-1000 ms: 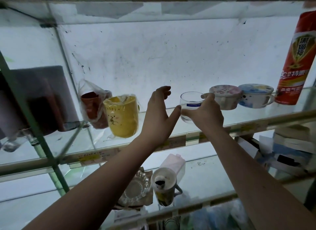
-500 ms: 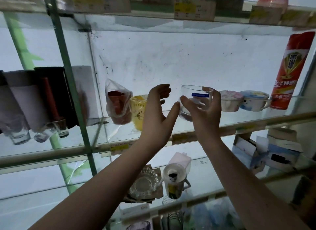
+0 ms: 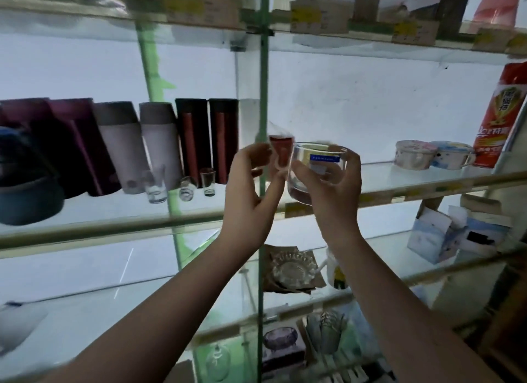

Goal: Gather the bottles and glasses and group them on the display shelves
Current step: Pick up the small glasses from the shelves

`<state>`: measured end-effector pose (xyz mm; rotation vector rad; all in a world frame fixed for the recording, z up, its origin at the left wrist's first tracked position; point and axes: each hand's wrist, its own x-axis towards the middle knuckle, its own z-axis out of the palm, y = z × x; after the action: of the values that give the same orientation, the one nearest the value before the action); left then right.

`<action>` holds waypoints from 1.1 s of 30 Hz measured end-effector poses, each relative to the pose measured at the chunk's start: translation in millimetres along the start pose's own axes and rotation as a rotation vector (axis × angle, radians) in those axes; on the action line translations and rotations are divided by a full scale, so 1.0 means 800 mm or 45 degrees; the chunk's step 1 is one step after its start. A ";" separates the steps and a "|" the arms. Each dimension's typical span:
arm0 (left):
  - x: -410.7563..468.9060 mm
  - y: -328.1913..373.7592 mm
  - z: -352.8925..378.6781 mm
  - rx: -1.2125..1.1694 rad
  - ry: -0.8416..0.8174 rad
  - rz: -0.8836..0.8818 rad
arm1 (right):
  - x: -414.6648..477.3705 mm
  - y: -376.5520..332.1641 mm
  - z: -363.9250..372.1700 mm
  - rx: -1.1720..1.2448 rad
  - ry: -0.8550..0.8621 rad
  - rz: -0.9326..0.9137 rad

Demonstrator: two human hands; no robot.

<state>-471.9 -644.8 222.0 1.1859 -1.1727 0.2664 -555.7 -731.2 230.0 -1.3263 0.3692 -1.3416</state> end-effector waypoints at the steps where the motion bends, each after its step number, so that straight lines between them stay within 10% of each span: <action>1: -0.011 0.000 -0.020 -0.007 0.008 -0.019 | -0.018 0.001 0.015 -0.007 -0.019 0.010; 33: -0.213 -0.059 -0.191 0.437 0.371 -0.861 | -0.220 0.179 0.123 -0.061 -0.565 0.649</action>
<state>-426.3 -473.4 70.1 1.7078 -0.4352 0.1162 -458.1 -580.5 59.6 -1.4057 0.3976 -0.6000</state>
